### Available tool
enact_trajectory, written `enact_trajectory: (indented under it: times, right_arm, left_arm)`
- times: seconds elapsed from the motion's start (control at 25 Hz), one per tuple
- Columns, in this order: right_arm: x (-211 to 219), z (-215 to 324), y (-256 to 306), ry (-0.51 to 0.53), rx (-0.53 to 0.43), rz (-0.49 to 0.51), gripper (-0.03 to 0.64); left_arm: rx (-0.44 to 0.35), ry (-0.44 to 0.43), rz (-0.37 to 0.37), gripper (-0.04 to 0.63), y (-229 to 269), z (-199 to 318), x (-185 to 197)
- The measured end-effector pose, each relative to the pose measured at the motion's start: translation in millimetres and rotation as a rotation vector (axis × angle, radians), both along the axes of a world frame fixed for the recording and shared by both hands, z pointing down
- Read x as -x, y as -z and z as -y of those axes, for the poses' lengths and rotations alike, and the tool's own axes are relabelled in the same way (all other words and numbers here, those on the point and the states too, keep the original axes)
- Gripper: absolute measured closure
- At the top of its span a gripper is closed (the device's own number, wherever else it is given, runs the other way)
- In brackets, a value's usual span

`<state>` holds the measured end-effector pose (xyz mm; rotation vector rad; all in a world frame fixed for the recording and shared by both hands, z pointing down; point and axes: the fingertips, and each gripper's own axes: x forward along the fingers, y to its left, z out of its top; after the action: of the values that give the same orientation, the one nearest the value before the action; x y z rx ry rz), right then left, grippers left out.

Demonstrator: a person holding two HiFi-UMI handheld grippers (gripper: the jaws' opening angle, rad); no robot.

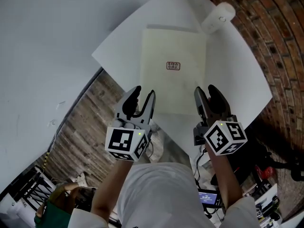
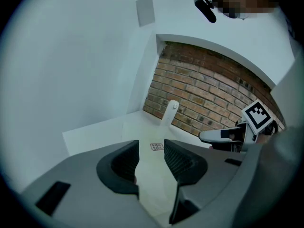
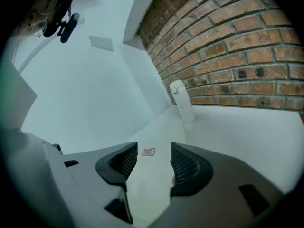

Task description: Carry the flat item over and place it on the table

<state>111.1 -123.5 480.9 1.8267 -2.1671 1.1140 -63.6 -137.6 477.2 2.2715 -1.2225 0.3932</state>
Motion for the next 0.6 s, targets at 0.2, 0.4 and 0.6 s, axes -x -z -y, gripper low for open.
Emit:
enact_trajectory:
  times: [0.2, 0.4, 0.6]
  right_arm:
    - [4.7, -8.7, 22.0, 0.022, -0.015, 0.007, 0.38]
    - [10.8, -17.1, 43.4, 0.061, -0.042, 0.008, 0.399]
    - [17.2, -28.3, 66.6, 0.114, -0.07, 0.028, 0.491]
  left_arm:
    - [-0.005, 0.02, -0.014, 0.446, 23.1, -10.5, 5.7]
    - [-0.024, 0.021, -0.022, 0.471, 48.7, -17.6, 11.7]
    - [-0.008, -0.005, -0.077, 0.537, 68.2, -30.7, 13.4]
